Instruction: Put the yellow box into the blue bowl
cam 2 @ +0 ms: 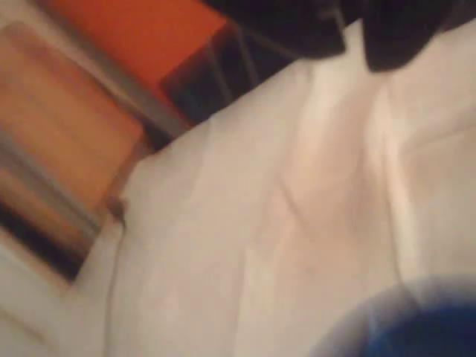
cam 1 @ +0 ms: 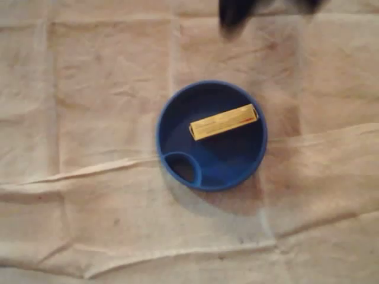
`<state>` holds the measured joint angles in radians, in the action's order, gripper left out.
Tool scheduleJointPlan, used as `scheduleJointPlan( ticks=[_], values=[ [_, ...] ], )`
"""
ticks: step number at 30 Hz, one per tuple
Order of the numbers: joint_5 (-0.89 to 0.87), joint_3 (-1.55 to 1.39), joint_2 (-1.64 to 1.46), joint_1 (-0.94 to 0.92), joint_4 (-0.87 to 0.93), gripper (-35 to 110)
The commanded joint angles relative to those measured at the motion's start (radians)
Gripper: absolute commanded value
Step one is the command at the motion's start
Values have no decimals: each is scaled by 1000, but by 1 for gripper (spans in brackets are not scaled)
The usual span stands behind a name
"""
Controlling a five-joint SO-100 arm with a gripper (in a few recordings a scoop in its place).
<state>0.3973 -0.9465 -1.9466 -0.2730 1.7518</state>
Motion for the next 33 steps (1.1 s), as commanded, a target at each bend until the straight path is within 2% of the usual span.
scheduleJointPlan(
  ticks=[1,7,13,24,33],
  values=[
    [-11,20,-189,3,9,0],
    [-14,-26,-370,3,9,0],
    [-12,-235,-614,6,9,0],
    [-141,-534,-1071,250,8,0],
    [-156,-647,-1232,270,9,0]
  ],
)
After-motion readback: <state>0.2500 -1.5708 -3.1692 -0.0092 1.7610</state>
